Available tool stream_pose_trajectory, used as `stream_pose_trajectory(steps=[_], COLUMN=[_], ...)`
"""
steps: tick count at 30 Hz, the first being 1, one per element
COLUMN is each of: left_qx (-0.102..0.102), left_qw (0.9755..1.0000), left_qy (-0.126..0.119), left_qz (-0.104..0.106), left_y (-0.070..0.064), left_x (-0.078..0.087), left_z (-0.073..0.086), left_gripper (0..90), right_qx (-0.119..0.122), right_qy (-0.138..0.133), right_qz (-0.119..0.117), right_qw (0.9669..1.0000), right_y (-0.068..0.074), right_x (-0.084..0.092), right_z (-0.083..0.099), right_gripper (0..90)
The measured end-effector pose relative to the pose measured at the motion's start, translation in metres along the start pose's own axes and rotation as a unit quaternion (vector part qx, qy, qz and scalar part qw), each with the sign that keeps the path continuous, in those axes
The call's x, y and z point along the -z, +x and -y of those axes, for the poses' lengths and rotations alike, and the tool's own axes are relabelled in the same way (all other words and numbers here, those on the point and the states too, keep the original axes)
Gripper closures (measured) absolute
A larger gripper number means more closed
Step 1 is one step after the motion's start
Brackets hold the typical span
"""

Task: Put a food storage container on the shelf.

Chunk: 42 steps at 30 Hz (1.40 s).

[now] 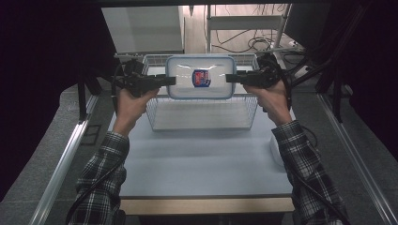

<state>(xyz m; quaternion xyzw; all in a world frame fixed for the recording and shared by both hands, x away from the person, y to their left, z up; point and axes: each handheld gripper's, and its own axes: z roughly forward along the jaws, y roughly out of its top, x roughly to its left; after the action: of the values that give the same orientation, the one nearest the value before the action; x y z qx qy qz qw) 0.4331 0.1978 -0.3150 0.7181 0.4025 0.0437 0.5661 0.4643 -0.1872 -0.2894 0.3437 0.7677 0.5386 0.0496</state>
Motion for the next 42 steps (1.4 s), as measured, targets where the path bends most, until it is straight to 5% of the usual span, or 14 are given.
stream_pose_trajectory(steps=[11, 14, 18, 29, 34, 42], left_qx=[0.009, -0.024, -0.037, -0.014, -0.002, -0.016], left_qw=[0.9999, 0.9991, 0.9981, 0.9996, 0.9998, 0.9974], left_qy=[-0.004, 0.005, 0.011, 0.000, -0.008, -0.004], left_qz=[-0.002, -0.035, -0.049, -0.026, -0.018, -0.070], left_y=[0.011, 0.003, -0.001, 0.008, 0.013, 0.011], left_x=[-0.010, -0.015, -0.017, -0.017, -0.017, -0.021], left_z=[0.004, 0.003, 0.001, 0.005, 0.006, 0.003], left_gripper=[50.3, 43.3, 41.0, 40.3, 39.9, 34.9], right_qx=[-0.007, -0.005, 0.000, 0.025, 0.007, -0.009], right_qy=[0.007, 0.009, 0.015, 0.041, 0.039, 0.039], right_qz=[0.012, 0.013, 0.020, 0.070, 0.066, 0.068], right_qw=[0.9999, 0.9999, 0.9997, 0.9964, 0.9971, 0.9969], right_y=[-0.012, -0.011, -0.010, -0.009, -0.013, -0.013], right_x=[-0.011, -0.013, -0.014, -0.023, -0.025, -0.028], right_z=[-0.003, -0.004, -0.005, -0.001, 0.000, -0.001], right_gripper=[48.8, 48.2, 46.5, 49.2, 51.2, 51.5])
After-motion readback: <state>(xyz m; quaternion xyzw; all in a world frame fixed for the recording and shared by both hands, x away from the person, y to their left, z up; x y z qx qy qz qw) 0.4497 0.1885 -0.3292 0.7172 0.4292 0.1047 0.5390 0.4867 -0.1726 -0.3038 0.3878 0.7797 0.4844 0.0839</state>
